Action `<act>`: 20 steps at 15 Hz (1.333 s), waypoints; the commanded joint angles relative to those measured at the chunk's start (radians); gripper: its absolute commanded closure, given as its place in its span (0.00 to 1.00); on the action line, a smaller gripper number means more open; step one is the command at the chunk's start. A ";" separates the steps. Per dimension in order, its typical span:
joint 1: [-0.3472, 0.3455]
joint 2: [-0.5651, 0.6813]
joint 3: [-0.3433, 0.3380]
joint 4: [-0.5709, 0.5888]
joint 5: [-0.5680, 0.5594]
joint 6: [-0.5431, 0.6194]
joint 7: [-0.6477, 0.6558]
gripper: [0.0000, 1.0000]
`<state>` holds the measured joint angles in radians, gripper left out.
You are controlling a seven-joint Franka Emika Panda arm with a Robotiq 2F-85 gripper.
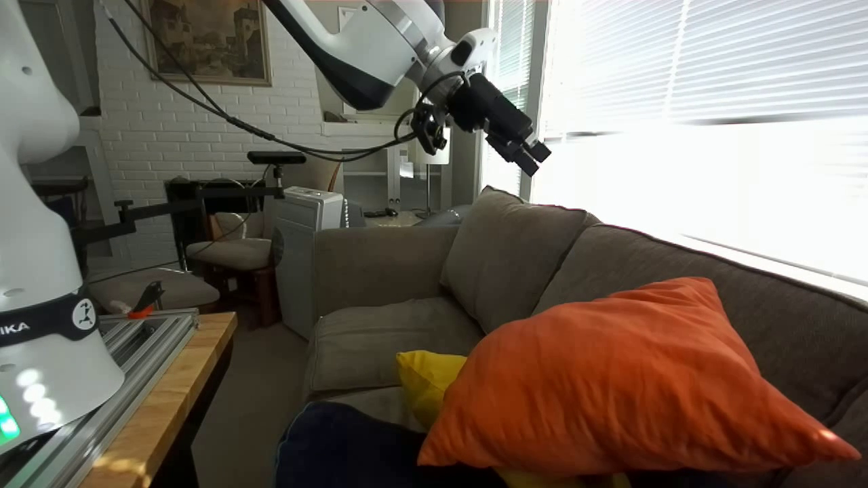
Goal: Put the orange pillow on top of the yellow one
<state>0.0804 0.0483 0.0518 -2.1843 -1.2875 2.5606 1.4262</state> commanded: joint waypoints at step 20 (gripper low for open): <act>-0.045 -0.157 -0.017 -0.234 0.988 0.062 -0.951 0.00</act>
<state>0.0385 -0.0559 0.0234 -2.3877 -0.3928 2.6805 0.5713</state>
